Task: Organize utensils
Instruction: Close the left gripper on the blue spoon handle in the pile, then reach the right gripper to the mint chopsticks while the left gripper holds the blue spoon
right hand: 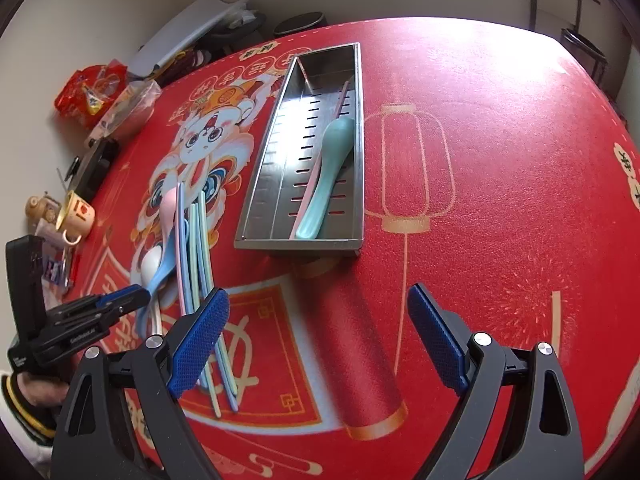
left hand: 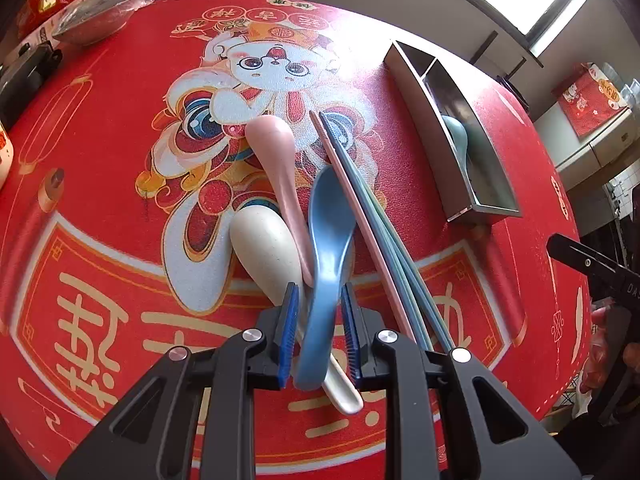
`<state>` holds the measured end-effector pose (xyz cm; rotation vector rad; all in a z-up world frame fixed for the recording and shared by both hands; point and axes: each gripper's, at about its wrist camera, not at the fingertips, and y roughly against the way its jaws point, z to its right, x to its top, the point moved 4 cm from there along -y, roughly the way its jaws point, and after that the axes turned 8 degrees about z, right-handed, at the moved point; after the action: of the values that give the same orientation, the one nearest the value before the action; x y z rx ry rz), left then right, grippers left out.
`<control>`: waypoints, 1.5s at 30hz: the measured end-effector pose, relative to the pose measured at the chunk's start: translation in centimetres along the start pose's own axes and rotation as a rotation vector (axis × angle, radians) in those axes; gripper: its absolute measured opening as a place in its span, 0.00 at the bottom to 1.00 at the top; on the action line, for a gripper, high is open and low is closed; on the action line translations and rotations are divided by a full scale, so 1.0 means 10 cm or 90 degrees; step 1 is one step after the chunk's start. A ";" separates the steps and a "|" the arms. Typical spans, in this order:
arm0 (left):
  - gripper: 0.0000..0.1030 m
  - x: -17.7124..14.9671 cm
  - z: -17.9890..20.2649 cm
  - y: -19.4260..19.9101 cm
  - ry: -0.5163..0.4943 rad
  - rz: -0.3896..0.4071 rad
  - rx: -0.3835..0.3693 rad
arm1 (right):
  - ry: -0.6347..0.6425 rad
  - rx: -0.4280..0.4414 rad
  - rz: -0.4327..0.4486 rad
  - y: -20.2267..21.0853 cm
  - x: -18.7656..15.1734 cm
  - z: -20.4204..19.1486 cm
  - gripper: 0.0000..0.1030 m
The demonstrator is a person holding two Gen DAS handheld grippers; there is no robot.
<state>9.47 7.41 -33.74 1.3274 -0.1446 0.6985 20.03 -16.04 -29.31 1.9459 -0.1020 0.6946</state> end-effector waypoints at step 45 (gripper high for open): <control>0.07 -0.09 0.04 0.13 0.029 0.042 -0.028 | 0.058 0.070 -0.051 -0.12 -0.22 -0.40 0.51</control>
<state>8.17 6.78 -33.02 1.2682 -0.1672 0.7768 16.92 -12.61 -30.17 2.0080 0.0709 0.7473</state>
